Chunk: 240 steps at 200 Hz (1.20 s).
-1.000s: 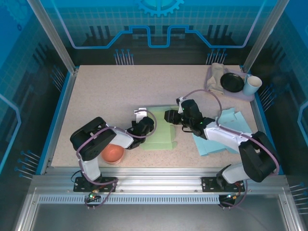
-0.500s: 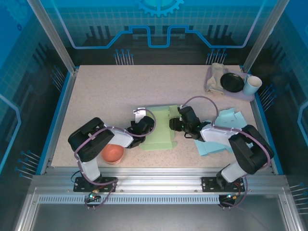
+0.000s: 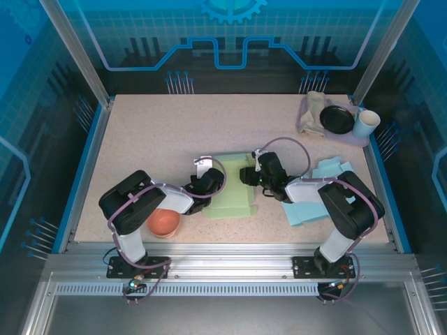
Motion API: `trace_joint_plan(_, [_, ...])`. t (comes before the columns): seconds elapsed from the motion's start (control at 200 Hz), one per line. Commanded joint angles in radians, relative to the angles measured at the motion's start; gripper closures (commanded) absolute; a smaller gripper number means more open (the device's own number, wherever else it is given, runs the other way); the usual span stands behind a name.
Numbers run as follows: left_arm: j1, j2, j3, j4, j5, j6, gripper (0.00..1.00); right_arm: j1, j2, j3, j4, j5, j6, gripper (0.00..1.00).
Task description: Fold the paper box
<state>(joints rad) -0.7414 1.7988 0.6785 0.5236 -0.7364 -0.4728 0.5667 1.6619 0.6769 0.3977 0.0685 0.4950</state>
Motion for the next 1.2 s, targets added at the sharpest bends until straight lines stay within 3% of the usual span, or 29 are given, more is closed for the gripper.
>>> trace_joint_plan(0.0, [0.004, 0.009, 0.025, -0.002, 0.001, -0.028, 0.98, 0.037, -0.017, 0.0, 0.029, -0.019, -0.03, 0.51])
trace_joint_plan(0.455, [0.005, 0.016, 0.033, -0.008, 0.011, -0.045, 0.98, 0.075, 0.077, 0.019, 0.05, -0.047, -0.006, 0.52])
trace_joint_plan(0.94, [0.015, 0.026, 0.037, 0.009, -0.005, 0.064, 0.98, 0.053, -0.396, 0.089, -0.539, 0.194, -0.244, 0.47])
trace_joint_plan(1.025, [0.02, -0.005, 0.005, 0.028, 0.0, 0.081, 0.98, 0.037, -0.457, 0.129, -0.666, 0.31, -0.349, 0.45])
trace_joint_plan(1.12, [0.026, -0.042, -0.034, 0.065, 0.017, 0.101, 0.98, -0.018, -0.496, 0.138, -0.7, 0.405, -0.486, 0.44])
trace_joint_plan(1.195, [0.027, -0.067, -0.053, 0.08, 0.034, 0.116, 0.98, -0.096, -0.503, 0.1, -0.651, 0.368, -0.563, 0.43])
